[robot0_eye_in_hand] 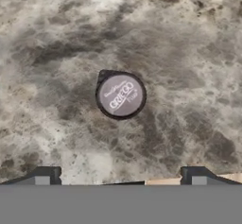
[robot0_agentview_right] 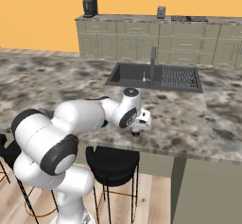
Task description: Stack the yogurt containers by placing the smaller containers on top of the larger containers.
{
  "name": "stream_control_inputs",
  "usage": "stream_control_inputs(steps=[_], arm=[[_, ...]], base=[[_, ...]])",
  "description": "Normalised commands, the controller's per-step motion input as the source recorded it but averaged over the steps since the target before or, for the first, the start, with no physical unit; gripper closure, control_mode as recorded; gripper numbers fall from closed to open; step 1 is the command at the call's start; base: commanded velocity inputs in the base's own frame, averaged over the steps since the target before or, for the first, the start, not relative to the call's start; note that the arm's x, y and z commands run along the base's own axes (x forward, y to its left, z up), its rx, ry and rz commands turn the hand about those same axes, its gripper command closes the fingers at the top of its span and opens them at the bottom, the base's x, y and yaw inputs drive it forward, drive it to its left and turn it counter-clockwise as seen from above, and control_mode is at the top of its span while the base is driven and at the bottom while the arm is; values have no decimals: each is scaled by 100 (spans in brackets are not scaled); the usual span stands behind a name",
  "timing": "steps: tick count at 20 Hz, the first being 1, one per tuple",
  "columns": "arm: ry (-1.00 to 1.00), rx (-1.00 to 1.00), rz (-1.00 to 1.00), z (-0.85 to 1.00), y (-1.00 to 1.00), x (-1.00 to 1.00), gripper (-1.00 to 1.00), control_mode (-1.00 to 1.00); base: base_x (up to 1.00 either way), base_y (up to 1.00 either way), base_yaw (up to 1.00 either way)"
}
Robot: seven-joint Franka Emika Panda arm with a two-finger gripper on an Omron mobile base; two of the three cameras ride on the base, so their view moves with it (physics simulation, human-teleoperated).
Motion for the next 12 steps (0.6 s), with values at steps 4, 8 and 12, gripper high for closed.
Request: stream_control_inputs(steps=[4, 8, 12], arm=[[-2, 0, 0, -30, 0, 26, -100, -100], [-2, 0, 0, -21, 0, 30, -100, -100], [0, 0, 0, -16, -12, 23, -100, -100]], base=[[0, 0, 0], [0, 0, 0], [0, 0, 0]])
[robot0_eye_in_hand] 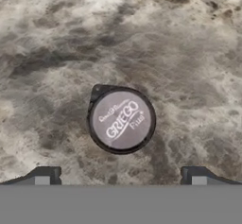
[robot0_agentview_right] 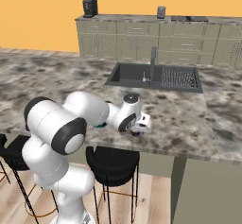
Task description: Stack the yogurt containers by placing the smaller containers on top of the larger containers.
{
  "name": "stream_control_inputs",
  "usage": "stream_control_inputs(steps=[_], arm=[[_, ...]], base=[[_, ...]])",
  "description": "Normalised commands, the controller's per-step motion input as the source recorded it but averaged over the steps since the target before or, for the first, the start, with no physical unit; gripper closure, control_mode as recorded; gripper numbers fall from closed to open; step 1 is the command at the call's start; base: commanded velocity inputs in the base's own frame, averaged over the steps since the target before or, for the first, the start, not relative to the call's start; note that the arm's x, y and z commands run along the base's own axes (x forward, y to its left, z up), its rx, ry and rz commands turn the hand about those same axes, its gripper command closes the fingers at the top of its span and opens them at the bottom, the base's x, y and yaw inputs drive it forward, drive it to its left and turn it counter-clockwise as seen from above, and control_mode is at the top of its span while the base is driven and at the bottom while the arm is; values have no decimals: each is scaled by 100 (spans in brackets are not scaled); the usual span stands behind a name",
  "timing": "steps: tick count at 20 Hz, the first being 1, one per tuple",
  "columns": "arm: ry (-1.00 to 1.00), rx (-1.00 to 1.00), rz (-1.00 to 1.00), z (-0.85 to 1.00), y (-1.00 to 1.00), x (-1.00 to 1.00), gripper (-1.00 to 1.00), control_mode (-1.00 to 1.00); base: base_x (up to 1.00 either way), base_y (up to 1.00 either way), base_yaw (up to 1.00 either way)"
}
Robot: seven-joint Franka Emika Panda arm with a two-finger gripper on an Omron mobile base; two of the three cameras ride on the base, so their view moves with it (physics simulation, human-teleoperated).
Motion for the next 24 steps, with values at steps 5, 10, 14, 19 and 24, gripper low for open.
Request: stream_control_inputs(steps=[5, 10, 14, 19, 24], arm=[[0, 1, 0, -10, -12, 23, -100, -100], [0, 0, 0, 0, 0, 26, -100, -100], [0, 0, 0, -5, 0, 22, -100, -100], [0, 0, 0, -21, 0, 4, -100, -100], [0, 0, 0, -29, 0, 0, 100, -100]], base=[[0, 0, 0], [0, 0, 0], [0, 0, 0], [0, 0, 0], [0, 0, 0]])
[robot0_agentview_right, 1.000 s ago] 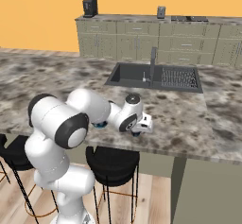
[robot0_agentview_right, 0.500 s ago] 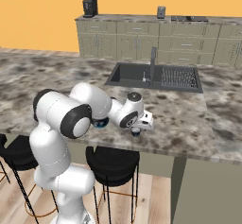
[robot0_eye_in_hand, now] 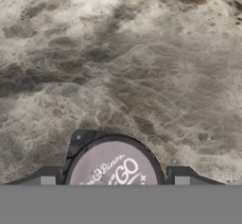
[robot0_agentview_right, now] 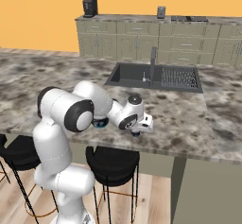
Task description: Stack the yogurt containers by placing the smaller containers on top of the larger containers.
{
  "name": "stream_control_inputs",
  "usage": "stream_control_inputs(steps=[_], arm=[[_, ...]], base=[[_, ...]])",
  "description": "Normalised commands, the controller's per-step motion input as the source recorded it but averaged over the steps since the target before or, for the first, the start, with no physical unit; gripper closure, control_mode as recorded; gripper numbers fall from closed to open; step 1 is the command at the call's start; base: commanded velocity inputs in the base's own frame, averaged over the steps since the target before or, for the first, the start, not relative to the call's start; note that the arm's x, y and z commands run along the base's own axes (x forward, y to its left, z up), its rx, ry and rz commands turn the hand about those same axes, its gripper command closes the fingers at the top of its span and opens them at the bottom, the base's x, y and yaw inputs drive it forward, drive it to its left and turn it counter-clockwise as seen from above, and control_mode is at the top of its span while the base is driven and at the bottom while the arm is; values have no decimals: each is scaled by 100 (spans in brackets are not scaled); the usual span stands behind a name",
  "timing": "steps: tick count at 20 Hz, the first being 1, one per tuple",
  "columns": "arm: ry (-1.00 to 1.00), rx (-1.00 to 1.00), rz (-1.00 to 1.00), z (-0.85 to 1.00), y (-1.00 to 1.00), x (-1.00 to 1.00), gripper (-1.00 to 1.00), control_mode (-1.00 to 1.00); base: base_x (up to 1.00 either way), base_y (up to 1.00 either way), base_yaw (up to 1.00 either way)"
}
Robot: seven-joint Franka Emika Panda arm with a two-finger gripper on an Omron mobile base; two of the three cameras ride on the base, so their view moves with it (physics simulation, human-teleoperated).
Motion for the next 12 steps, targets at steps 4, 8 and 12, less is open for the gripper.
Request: stream_control_inputs(steps=[4, 8, 12], arm=[[0, 0, 0, -8, 0, 7, 100, -100], [0, 3, 0, 9, -1, 2, 100, -100], [0, 8, 0, 70, -10, -1, 100, -100]], base=[[0, 0, 0], [0, 0, 0], [0, 0, 0]])
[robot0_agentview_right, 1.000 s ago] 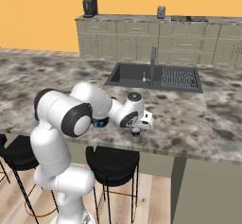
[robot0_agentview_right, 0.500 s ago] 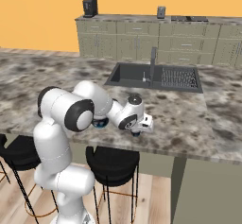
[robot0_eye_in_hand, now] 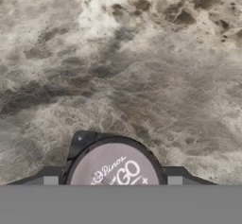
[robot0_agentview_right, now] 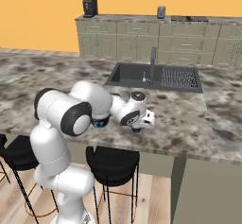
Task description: Stack the yogurt containers by placing the smaller containers on top of the larger containers.
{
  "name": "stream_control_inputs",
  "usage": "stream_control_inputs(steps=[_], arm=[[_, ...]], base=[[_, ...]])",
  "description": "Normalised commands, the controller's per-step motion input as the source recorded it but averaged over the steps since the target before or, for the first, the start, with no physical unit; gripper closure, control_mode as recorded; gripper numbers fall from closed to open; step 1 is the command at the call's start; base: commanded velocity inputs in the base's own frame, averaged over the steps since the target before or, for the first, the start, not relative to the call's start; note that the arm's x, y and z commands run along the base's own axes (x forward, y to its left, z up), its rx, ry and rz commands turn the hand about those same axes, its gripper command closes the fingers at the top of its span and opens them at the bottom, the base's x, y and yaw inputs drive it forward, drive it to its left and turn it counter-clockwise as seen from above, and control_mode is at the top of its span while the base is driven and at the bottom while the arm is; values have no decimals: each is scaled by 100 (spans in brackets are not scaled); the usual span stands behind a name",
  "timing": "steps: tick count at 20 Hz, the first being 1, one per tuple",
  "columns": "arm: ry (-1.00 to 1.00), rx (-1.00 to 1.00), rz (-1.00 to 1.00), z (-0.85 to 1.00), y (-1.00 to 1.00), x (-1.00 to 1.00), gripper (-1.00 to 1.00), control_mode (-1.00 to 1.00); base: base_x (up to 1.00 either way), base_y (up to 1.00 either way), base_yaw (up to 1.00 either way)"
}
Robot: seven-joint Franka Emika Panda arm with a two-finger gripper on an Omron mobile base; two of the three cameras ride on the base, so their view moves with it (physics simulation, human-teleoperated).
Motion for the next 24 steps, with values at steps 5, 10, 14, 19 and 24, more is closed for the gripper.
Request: stream_control_inputs(steps=[5, 10, 14, 19, 24], arm=[[-2, 2, 0, 95, 0, 0, 100, -100], [0, 0, 0, 85, 15, 0, 100, -100], [0, 0, 0, 63, 32, -1, 100, -100], [2, 0, 0, 50, 45, -2, 100, -100], [1, 0, -2, 32, 47, -13, 100, -100]], base=[[0, 0, 0], [0, 0, 0], [0, 0, 0], [0, 0, 0], [0, 0, 0]])
